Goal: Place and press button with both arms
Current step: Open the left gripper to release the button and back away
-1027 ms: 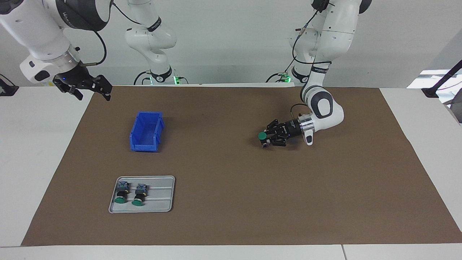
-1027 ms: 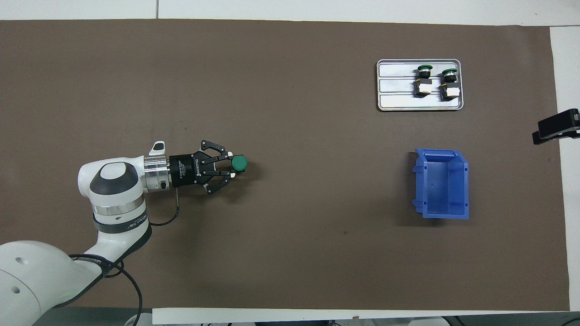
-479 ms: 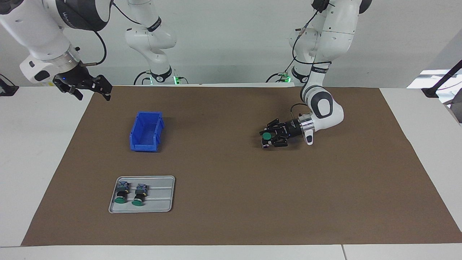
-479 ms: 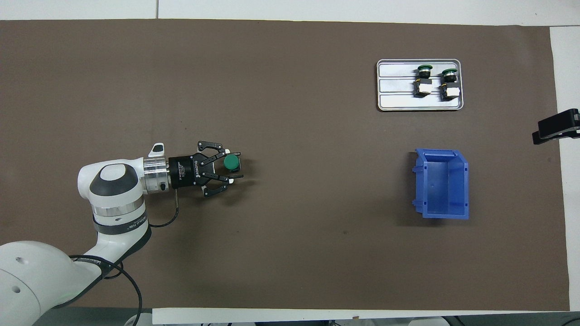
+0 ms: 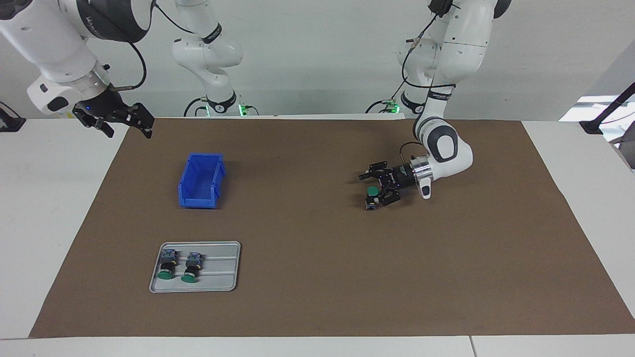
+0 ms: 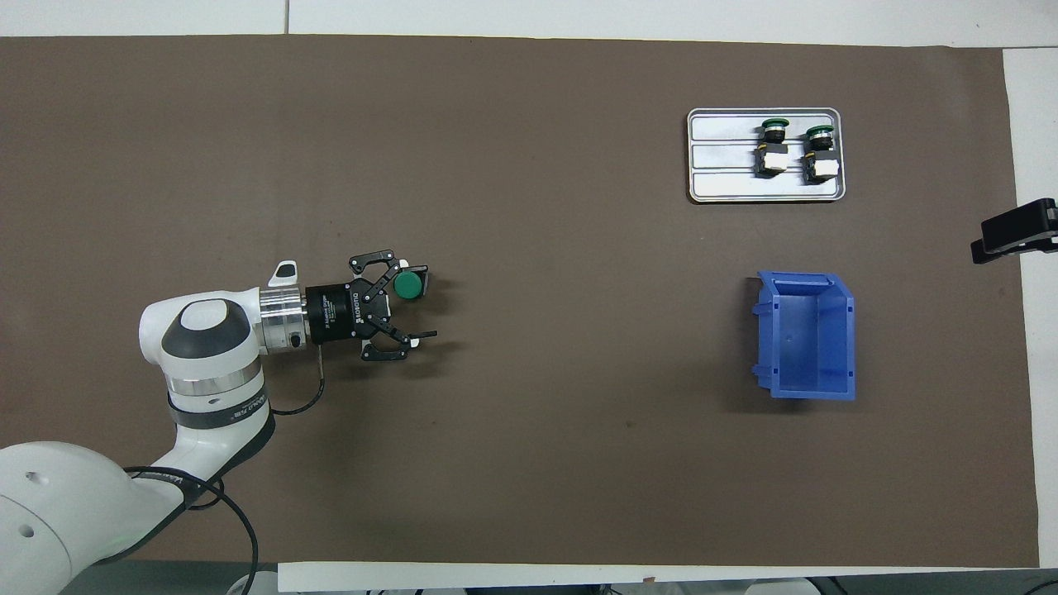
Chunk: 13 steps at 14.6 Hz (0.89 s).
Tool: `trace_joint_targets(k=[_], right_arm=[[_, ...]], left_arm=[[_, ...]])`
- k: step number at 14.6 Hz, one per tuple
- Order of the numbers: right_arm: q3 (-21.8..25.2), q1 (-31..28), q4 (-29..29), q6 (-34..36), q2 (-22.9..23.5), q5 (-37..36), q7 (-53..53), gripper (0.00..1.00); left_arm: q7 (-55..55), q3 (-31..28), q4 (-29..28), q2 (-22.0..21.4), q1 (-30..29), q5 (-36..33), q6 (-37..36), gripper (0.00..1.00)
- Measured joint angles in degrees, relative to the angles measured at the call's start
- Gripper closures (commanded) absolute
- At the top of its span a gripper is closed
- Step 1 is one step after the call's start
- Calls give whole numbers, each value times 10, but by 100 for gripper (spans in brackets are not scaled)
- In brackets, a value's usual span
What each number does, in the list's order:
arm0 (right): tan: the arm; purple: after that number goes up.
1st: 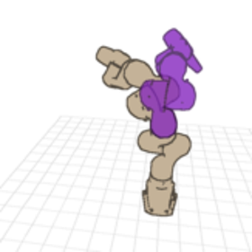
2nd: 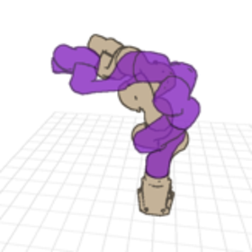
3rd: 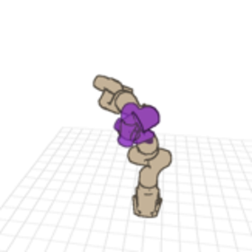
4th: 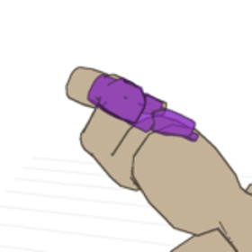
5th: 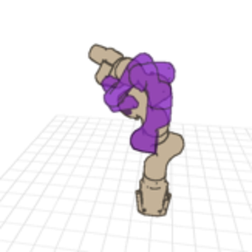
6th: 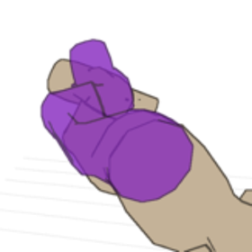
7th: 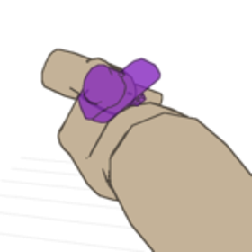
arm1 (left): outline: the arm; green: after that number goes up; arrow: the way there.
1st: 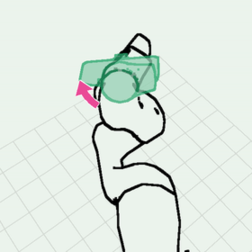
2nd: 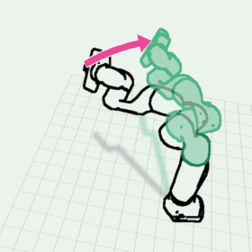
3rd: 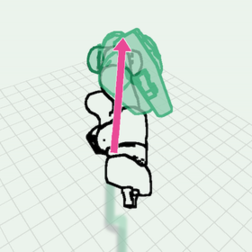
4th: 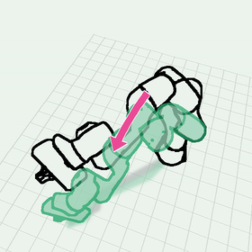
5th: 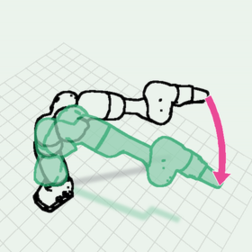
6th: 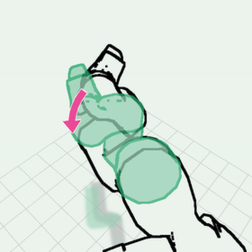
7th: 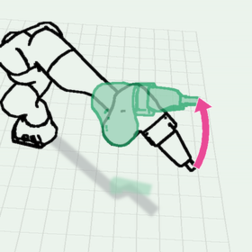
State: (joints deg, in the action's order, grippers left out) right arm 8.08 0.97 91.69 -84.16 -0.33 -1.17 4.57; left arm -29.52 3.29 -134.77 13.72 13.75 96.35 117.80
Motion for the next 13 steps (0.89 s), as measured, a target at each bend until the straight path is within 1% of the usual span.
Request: trace_joint_targets(k=[5,7,9,13], right_arm=[[0,0,0,0,0,0,0,1],[0,0,0,0,0,0,0,1],[0,0,0,0,0,0,0,1],[0,0,0,0,0,0,0,1]], left_arm=[[-10,0,-4,-33,2,0,51,0],[-23,2,-4,-39,18,0,97,0],[-45,3,-3,-50,34,0,118,0],[-87,1,-3,-98,35,0,134,0]])
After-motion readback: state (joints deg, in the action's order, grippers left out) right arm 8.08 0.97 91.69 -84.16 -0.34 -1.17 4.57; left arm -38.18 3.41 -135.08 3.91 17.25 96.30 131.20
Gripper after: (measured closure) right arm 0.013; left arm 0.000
